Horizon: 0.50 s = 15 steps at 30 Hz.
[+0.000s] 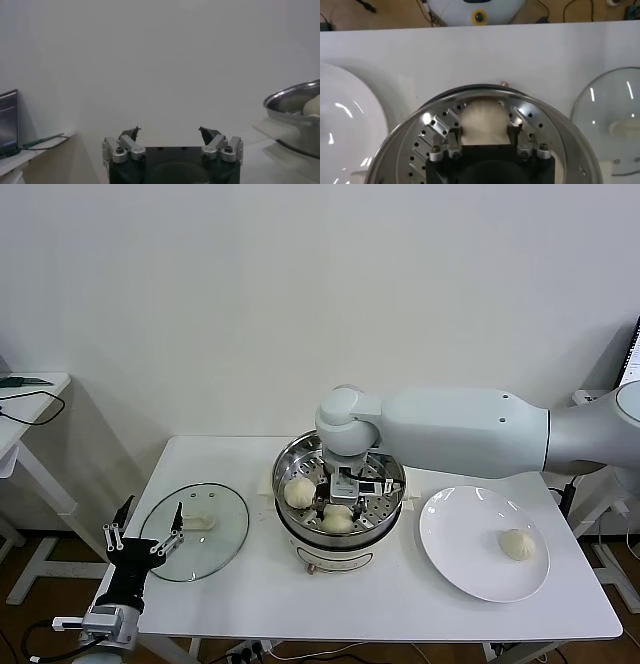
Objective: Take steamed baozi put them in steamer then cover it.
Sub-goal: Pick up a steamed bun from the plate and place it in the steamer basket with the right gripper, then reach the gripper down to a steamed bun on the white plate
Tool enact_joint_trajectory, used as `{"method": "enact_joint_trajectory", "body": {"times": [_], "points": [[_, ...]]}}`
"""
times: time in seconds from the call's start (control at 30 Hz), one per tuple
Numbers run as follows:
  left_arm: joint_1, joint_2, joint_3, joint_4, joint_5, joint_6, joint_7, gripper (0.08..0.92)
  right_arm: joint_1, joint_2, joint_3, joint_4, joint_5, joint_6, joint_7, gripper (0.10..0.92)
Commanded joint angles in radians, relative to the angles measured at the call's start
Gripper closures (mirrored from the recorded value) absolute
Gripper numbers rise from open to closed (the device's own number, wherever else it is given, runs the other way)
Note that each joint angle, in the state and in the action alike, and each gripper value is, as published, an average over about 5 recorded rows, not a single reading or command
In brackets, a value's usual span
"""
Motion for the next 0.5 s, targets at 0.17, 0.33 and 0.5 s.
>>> {"method": "enact_joint_trajectory", "body": {"times": [0.17, 0.33, 0.5], "points": [[0.003, -0.003, 0.000, -0.005, 0.000, 0.000, -0.002, 0.177, 0.014, -0.026, 0.032, -0.008, 0.004, 0.011, -0.008, 0.229], [0.004, -0.003, 0.004, -0.012, 0.000, 0.001, -0.003, 0.177, 0.109, -0.109, 0.062, 0.011, 0.065, 0.006, -0.029, 0.204], [0.004, -0.004, 0.014, -0.017, 0.001, 0.002, -0.004, 0.177, 0.201, -0.243, 0.066, 0.023, 0.172, -0.051, -0.081, 0.203]]}}
